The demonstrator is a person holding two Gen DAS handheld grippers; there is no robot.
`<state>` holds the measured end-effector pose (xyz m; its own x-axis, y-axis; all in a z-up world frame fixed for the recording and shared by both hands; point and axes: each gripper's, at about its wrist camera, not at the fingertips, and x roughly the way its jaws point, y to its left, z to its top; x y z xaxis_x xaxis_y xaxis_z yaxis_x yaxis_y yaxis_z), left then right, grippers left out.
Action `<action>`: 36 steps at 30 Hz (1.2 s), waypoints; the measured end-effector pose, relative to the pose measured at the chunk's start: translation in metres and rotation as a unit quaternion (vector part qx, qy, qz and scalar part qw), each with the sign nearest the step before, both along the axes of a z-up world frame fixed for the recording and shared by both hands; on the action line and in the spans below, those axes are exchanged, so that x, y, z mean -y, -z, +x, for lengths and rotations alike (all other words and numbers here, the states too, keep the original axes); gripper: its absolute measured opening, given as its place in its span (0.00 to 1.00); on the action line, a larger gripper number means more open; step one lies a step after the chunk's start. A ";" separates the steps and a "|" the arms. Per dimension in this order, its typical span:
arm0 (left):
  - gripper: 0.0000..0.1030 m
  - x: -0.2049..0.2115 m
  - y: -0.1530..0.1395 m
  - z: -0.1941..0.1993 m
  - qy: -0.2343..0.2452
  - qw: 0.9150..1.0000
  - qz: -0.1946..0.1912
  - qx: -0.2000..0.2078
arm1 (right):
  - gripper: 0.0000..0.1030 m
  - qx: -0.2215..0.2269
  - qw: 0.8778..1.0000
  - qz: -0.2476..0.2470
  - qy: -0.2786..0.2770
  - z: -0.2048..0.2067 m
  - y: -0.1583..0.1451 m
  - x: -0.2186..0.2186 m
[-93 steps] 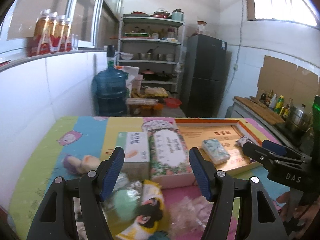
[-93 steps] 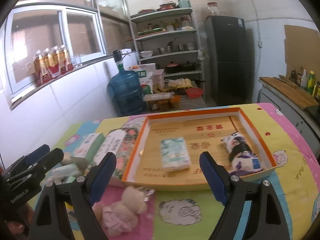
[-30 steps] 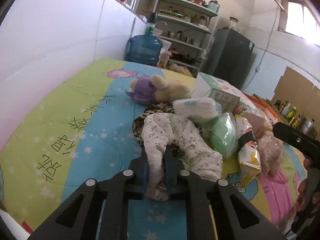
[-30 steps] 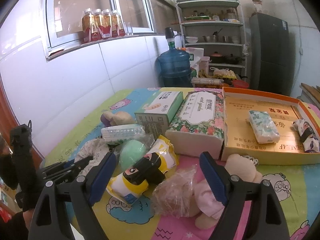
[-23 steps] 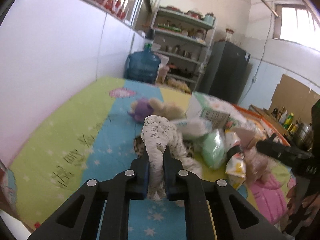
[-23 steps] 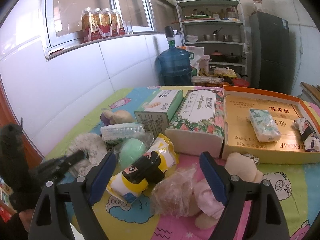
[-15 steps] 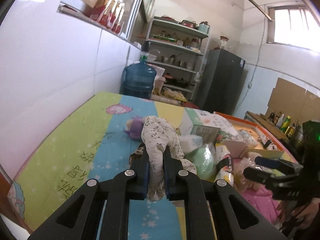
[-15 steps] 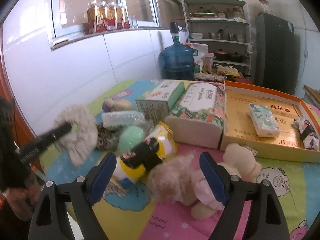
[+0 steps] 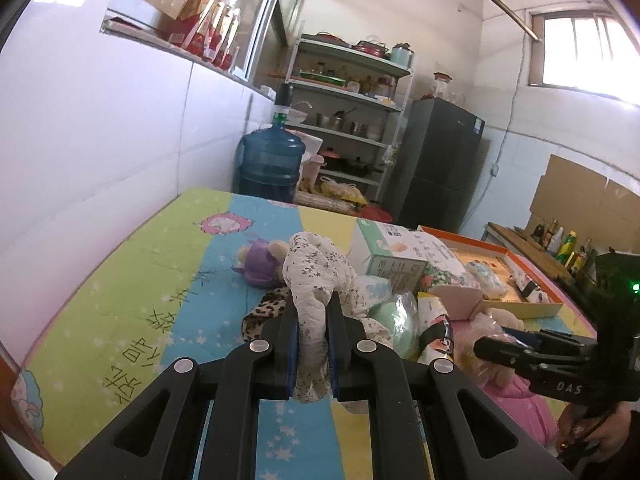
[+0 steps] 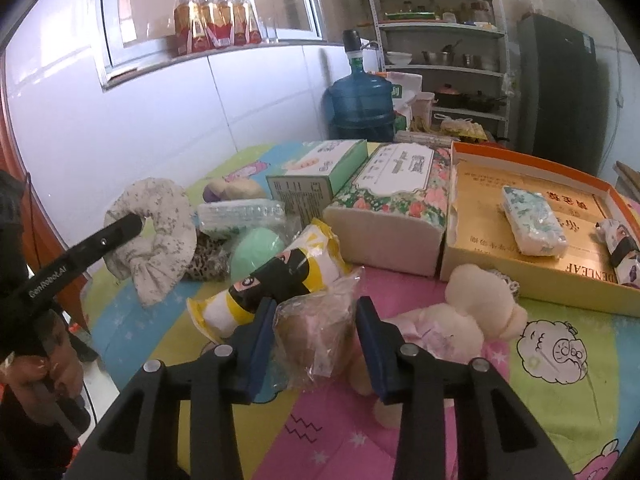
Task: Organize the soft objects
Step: 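Grasp the floral scrunchie with the left gripper while the right grasps the clear plastic bag, then carry the scrunchie with the left gripper while the right carries the plastic bag into the tray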
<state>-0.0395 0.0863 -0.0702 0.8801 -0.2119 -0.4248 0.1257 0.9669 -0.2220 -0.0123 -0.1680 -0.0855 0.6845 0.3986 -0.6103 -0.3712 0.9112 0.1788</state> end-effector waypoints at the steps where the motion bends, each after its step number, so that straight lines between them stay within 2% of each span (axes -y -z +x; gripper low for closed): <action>1: 0.11 0.001 0.000 0.000 0.001 1.000 0.002 0.000 | 0.39 0.003 1.000 0.002 0.000 -0.001 -0.002 0.001; 8: 0.11 0.003 -0.005 -0.001 0.005 1.000 0.001 0.000 | 0.39 0.019 1.000 0.008 -0.001 -0.004 -0.014 0.004; 20: 0.11 0.016 -0.031 0.004 0.016 0.999 0.008 0.027 | 0.39 0.047 0.999 0.020 0.007 -0.003 -0.035 0.018; 36: 0.11 0.071 -0.062 0.030 0.070 0.997 0.009 0.041 | 0.39 0.071 0.996 0.034 0.043 -0.001 -0.051 0.059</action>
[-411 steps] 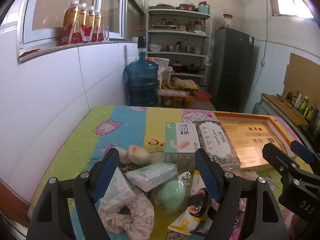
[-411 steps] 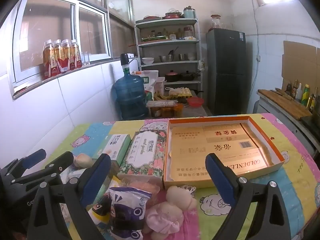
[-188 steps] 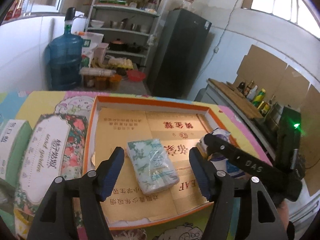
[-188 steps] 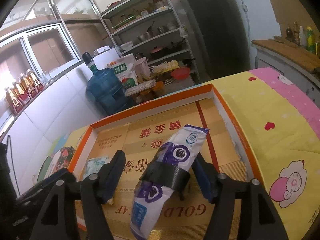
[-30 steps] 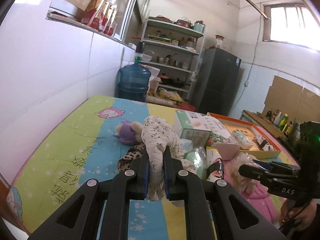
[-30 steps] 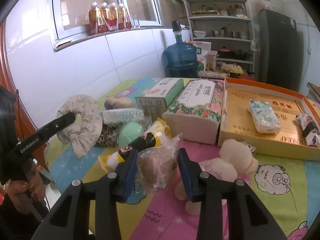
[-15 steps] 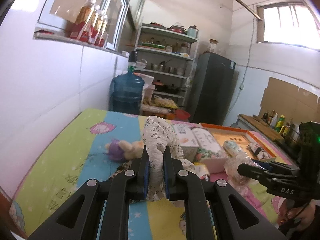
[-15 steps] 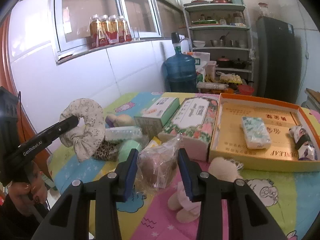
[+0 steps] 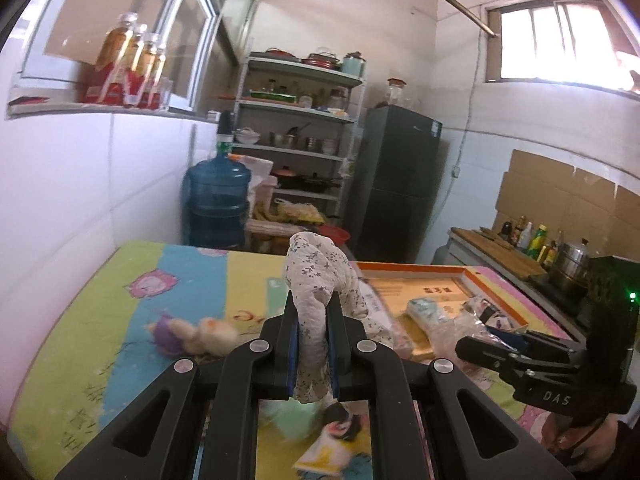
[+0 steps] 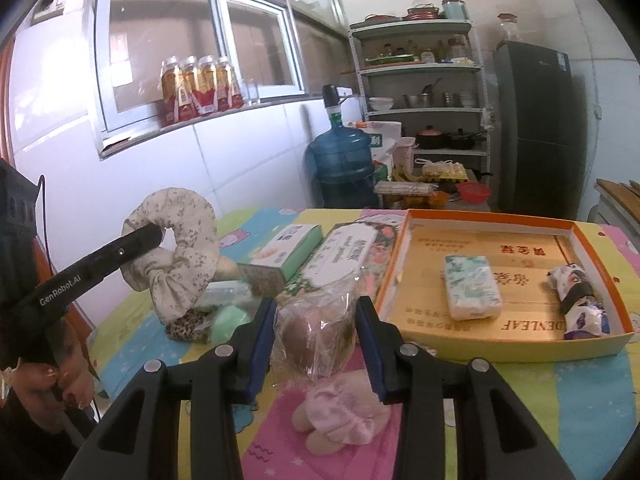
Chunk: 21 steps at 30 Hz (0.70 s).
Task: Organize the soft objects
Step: 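Carry the scrunchie with the left gripper while the right carries the plastic bag into the tray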
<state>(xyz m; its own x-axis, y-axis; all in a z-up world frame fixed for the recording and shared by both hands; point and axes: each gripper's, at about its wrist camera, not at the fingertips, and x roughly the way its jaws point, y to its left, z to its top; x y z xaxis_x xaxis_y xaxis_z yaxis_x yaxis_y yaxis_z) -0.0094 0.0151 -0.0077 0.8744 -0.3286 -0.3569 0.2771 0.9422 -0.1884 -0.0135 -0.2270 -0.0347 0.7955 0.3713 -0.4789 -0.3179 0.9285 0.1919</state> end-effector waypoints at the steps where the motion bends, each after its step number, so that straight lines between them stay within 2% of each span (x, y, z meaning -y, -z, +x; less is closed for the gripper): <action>1: 0.11 0.003 -0.001 0.002 0.002 1.000 0.000 -0.001 | 0.39 0.001 1.000 0.001 0.003 0.000 0.000 0.003; 15: 0.11 0.083 -0.022 0.030 0.057 0.998 0.001 0.009 | 0.39 0.019 0.998 0.017 0.064 0.008 -0.011 0.069; 21: 0.11 0.117 -0.020 0.042 0.075 0.997 0.006 0.000 | 0.39 0.030 0.996 0.001 0.088 0.013 -0.012 0.093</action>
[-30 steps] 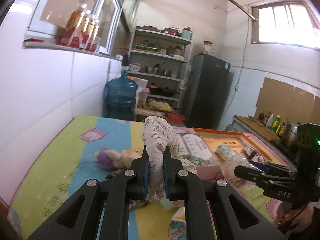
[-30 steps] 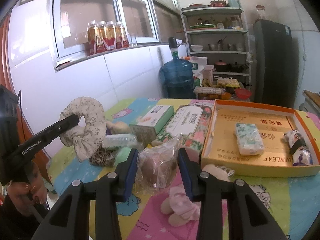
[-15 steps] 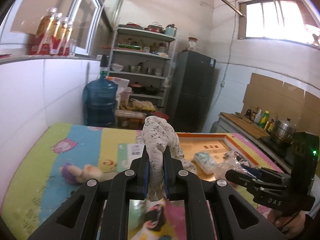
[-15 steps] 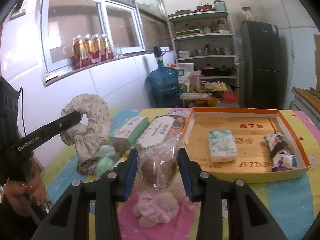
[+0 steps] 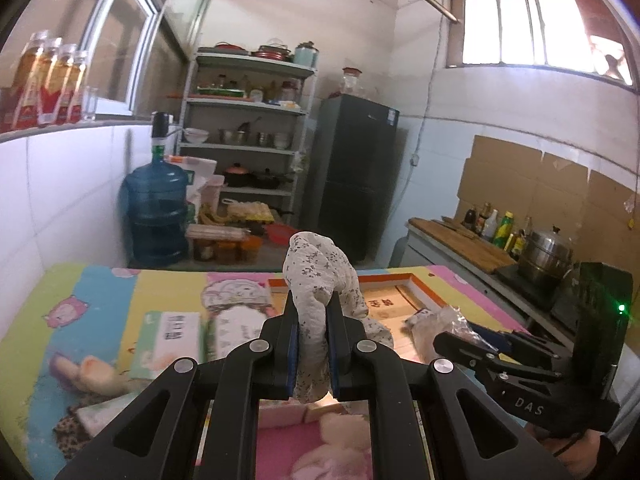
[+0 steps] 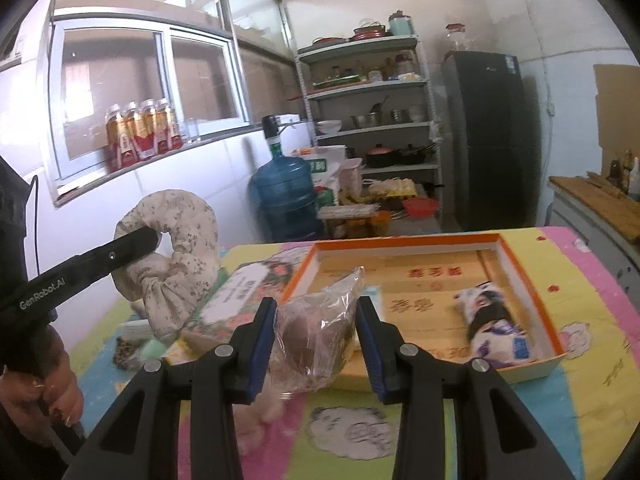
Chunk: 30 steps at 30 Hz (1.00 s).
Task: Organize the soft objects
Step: 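Carry the scrunchie with the left gripper while the right carries the plastic bag into the tray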
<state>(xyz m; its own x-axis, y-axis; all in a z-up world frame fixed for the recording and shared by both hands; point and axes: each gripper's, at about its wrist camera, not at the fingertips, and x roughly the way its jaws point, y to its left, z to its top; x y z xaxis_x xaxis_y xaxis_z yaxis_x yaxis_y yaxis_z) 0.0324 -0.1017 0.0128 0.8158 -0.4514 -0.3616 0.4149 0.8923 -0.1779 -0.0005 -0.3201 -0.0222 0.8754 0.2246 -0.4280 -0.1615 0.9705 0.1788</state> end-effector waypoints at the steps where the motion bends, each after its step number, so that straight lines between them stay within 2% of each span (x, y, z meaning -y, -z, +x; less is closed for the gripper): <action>1: 0.11 0.005 0.000 0.001 0.002 1.000 0.002 -0.001 | 0.39 0.001 1.000 -0.002 0.003 0.001 0.000 0.004; 15: 0.11 0.062 0.010 0.027 0.020 1.000 -0.005 -0.022 | 0.39 0.008 0.999 0.016 0.030 0.016 0.007 0.055; 30: 0.11 0.125 0.030 0.062 0.035 0.998 0.012 -0.050 | 0.39 -0.003 0.998 0.040 0.040 0.034 0.027 0.087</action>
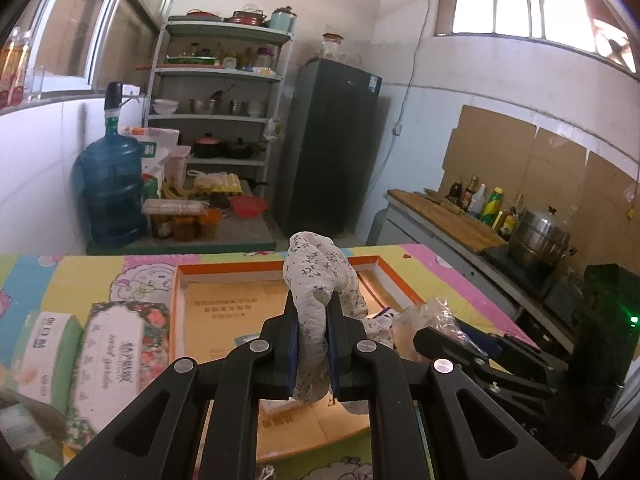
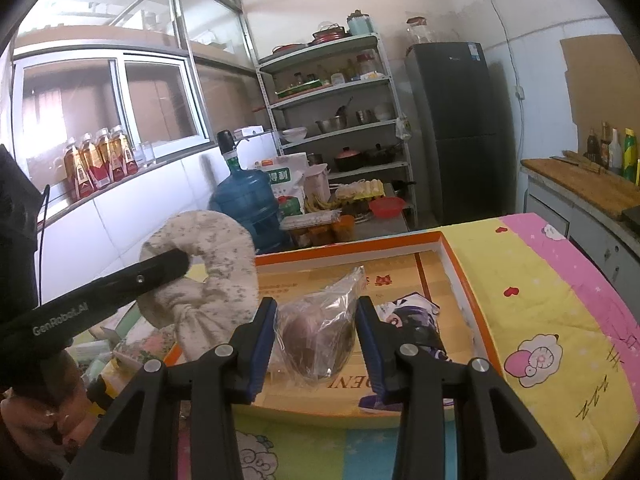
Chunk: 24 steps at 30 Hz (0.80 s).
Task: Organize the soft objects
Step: 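Carry the scrunchie with the left gripper while the right carries the plastic bag into the tray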
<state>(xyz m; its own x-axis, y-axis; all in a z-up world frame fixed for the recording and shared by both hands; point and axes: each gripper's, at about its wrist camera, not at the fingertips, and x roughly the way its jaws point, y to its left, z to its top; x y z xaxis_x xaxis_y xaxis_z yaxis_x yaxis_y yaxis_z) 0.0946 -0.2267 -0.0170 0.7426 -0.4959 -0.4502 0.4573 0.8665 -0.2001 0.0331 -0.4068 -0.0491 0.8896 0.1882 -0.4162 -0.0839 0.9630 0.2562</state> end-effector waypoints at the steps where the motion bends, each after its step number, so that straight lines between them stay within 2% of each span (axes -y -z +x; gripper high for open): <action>1: 0.11 0.001 0.001 0.002 -0.001 1.000 0.001 0.000 | 0.39 0.000 1.000 0.001 0.000 0.001 0.001 0.001; 24: 0.11 0.036 0.042 0.047 -0.007 0.998 0.024 -0.059 | 0.39 -0.028 0.999 0.020 -0.012 0.026 0.022 0.010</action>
